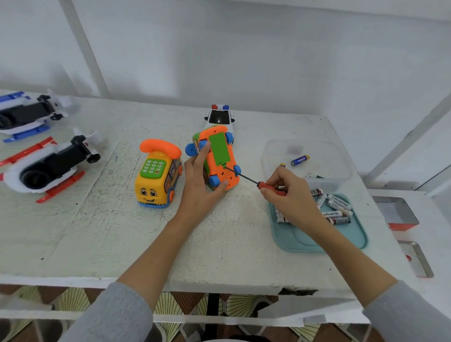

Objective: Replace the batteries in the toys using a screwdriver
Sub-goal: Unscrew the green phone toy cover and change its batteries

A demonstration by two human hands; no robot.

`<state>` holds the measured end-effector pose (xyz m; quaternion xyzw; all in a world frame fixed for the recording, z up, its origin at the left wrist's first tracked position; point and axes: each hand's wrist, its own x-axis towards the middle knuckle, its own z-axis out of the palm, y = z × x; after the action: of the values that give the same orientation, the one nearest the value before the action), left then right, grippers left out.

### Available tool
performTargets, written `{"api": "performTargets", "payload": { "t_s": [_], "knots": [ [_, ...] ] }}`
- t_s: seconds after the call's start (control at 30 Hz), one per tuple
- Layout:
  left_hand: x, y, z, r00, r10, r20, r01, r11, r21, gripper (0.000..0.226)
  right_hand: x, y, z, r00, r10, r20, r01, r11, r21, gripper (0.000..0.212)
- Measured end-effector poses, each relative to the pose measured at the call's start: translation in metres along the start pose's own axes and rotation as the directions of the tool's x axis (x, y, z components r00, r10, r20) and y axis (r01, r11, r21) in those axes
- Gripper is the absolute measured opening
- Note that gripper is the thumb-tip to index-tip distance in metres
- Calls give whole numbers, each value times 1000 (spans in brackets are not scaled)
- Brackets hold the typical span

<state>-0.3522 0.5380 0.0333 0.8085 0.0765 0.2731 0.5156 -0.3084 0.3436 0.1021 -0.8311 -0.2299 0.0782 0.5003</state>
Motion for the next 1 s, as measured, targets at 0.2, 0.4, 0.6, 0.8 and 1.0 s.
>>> {"api": "performTargets", "payload": {
  "t_s": [0.2, 0.4, 0.6, 0.8, 1.0],
  "knots": [
    [-1, 3, -1, 1000, -17, 2, 17, 1000, 1, 81, 1, 0, -1, 1000, 1, 8, -1, 1000, -28, 13],
    [-2, 5, -2, 1000, -6, 7, 6, 1000, -2, 83, 1, 1, -1, 1000, -11, 4, 12, 1000, -25, 13],
    [-1, 1, 0, 1000, 14, 0, -14, 1000, 22, 79, 1, 2, -2, 1000, -11, 14, 12, 999, -31, 13],
    [1, -2, 0, 999, 40, -10, -39, 998, 41, 81, 1, -1, -8, 999, -50, 9, 51, 997, -49, 13],
    [1, -3, 1, 995, 101, 6, -101, 991, 83, 87, 7, -12, -14, 996, -5, -85, 6, 1000, 11, 15]
  ]
}}
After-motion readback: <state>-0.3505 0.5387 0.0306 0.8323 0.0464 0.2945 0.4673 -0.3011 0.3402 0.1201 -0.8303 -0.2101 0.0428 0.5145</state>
